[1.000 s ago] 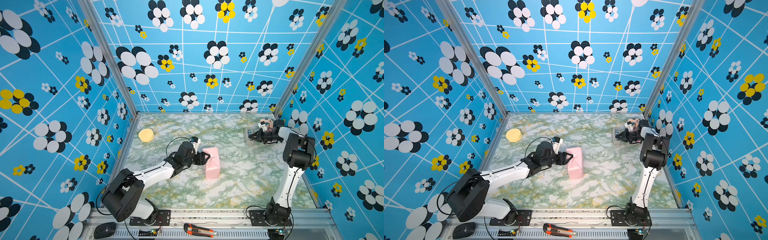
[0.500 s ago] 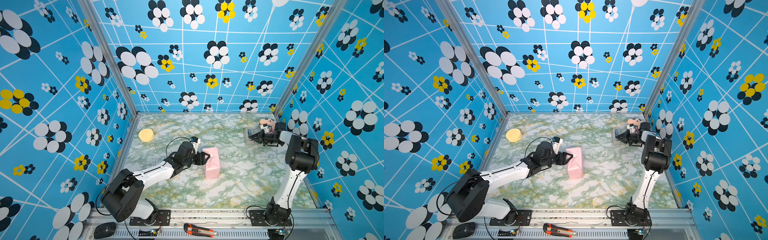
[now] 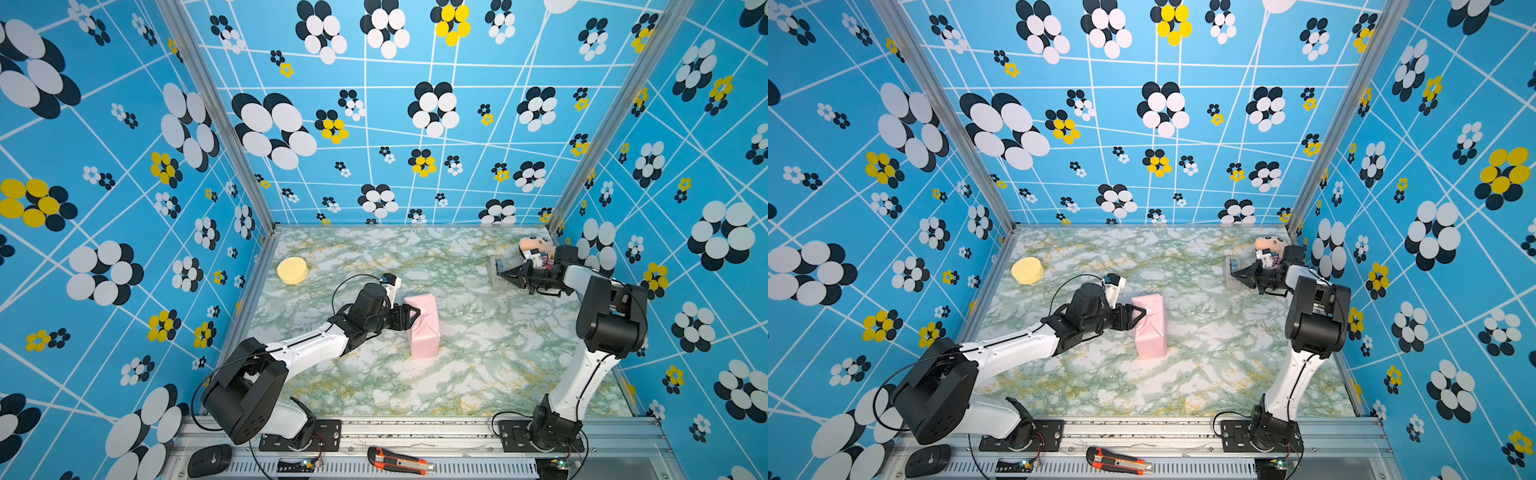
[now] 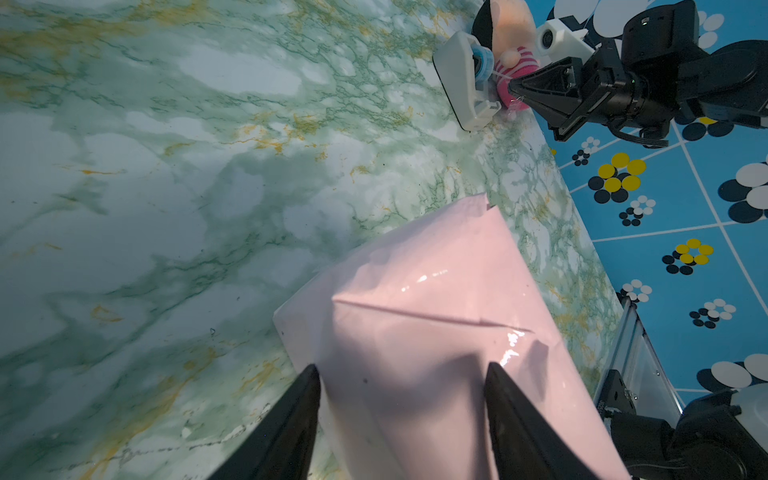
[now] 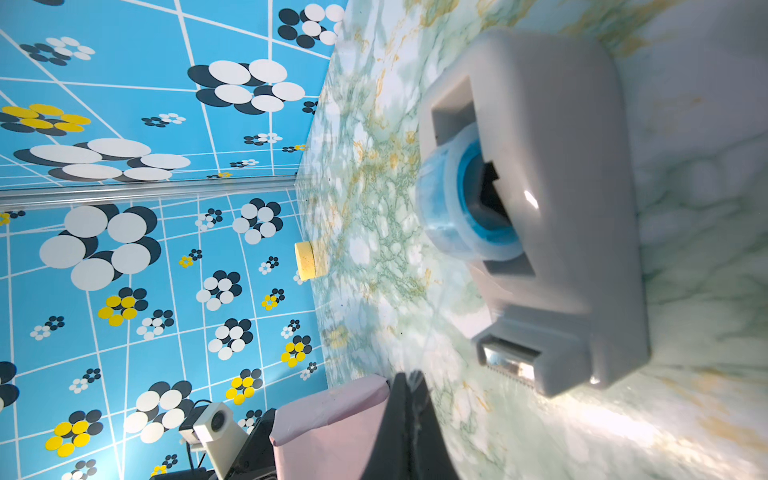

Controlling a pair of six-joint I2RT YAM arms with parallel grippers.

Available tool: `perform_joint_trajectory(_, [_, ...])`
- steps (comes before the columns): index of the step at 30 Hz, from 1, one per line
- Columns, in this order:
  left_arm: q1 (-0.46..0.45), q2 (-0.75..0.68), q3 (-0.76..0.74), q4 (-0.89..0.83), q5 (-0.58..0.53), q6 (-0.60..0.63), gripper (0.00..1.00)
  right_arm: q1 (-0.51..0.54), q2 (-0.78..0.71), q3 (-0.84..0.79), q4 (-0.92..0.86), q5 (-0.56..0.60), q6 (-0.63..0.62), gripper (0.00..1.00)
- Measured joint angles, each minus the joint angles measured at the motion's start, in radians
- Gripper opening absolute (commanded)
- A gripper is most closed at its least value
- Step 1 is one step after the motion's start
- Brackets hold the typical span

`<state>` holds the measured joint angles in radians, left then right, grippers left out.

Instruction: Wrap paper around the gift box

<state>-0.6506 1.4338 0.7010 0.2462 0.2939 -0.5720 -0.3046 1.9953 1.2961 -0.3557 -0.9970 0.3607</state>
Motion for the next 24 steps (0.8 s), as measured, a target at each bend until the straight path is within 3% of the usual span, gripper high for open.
perform_joint_trajectory(12, [-0.005,-0.002,0.0,-0.002,-0.006,0.0,0.63,-0.002,-0.095,-0.13,-0.026,0.053,-0.001,0.0])
perform_joint_trajectory(24, [-0.005,-0.002,0.0,-0.002,-0.007,0.0,0.63,-0.002,-0.056,-0.164,-0.018,0.13,0.0,0.0])
